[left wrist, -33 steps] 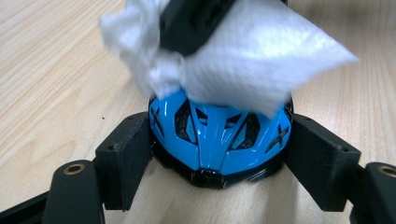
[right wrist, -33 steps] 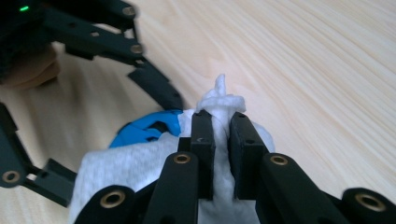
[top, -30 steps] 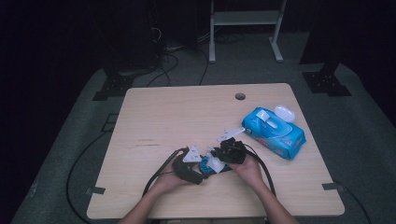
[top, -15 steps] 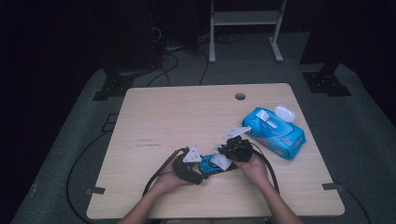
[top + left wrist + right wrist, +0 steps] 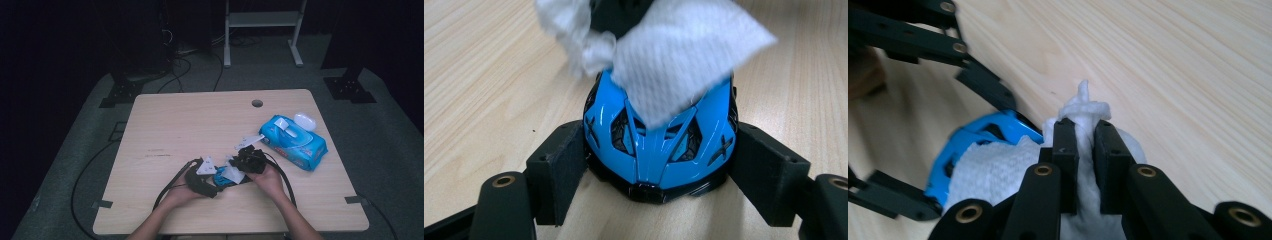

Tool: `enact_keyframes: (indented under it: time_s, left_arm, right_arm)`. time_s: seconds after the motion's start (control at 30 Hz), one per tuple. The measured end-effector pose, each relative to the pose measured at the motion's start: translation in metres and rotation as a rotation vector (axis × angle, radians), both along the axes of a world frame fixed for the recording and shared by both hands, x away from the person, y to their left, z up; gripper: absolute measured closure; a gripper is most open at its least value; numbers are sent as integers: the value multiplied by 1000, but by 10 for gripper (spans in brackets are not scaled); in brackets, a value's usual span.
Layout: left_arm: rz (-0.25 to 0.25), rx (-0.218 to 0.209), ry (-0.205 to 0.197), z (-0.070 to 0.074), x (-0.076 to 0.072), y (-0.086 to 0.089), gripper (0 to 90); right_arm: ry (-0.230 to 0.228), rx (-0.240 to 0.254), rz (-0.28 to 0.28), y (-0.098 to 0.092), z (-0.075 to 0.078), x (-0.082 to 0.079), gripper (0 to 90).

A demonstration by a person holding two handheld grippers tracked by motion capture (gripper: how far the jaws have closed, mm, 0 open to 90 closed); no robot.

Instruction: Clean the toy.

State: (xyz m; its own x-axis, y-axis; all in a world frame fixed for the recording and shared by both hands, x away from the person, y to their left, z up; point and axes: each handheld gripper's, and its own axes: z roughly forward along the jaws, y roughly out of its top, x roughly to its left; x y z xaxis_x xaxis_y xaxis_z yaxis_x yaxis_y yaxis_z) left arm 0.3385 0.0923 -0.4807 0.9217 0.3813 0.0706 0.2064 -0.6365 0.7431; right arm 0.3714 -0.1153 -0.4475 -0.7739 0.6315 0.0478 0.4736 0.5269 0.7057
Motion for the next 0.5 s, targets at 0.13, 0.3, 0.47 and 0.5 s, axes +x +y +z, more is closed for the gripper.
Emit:
enact_keyframes:
  time_s: [0.13, 0.3, 0.47, 0.5]
  left_arm:
    - [5, -8, 6, 0, 0, 0, 253]
    - [1, -1, 0, 0, 0, 0, 254]
    - [1, -5, 0, 0, 0, 0, 254]
    - [1, -4, 0, 0, 0, 0, 254]
  right_arm:
    - [-3, 5, 49, 15, -1, -4, 809]
    - [-18, -29, 66, 14, 1, -6, 808]
    - [-31, -53, -23, -16, 5, -3, 809]
    - [-27, -41, -31, -17, 5, -4, 809]
